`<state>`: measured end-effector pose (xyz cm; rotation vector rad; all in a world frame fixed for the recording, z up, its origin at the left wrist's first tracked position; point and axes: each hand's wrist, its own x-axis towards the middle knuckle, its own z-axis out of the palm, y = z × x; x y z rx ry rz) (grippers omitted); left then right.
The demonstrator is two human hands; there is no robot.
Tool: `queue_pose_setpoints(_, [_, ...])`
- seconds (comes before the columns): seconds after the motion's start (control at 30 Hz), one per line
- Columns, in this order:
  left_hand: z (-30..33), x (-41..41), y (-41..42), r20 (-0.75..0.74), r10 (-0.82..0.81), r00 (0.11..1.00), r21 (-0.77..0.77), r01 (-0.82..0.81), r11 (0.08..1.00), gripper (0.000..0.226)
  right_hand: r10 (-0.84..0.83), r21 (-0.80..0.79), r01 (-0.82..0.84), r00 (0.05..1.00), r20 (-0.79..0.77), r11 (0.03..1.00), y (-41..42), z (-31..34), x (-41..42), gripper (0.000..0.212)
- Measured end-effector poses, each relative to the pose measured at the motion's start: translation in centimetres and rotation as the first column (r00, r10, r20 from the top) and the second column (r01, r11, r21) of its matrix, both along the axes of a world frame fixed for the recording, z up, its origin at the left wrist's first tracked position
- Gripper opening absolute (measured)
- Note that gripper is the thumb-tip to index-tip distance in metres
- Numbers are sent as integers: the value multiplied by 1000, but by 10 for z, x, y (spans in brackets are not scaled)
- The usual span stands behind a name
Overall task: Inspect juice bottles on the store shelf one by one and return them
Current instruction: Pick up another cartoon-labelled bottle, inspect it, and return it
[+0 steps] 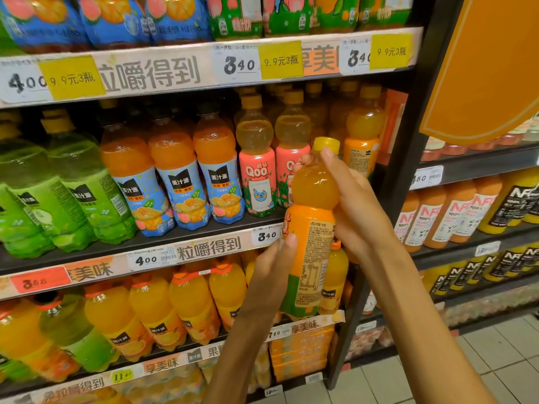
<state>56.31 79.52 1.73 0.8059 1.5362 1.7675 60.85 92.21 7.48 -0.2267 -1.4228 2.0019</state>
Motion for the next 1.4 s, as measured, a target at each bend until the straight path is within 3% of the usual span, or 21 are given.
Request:
queue_pose_setpoints(0.2, [5,2,-5,43,-26,999,9,26,1000,64,86,-53,-85,996,20,995,6,1,-2,31])
queue_pose_setpoints(0.33, [9,3,-10,186,-95,978,-44,105,994,74,194,-93,-193,981,4,977,6,0,-6,33])
queue_pose_setpoints(0.47, [14,2,-17,334,-187,924,12,194,981,63,190,-162,-177,979,71,971,9,-1,-9,30])
queue_pose_setpoints(0.63, [25,3,-23,341,-256,905,77,244,967,58,219,-287,-171,965,144,942,13,-2,-10,51])
queue_pose_setpoints(0.87, [23,1,-23,273,-275,922,80,264,961,41,309,-558,-253,951,7,791,17,-5,-7,51])
queue_pose_setpoints(0.97, [23,0,-21,320,-283,904,133,253,958,30,318,-546,-255,948,24,798,20,-6,-6,55])
queue_pose_setpoints(1.1, [23,0,-17,365,-299,882,144,264,954,56,330,-474,-272,943,41,837,25,-9,-5,60])
queue_pose_setpoints(1.4, [9,2,-6,315,-266,911,76,255,964,53,350,-465,-330,936,-46,822,20,-16,-13,56])
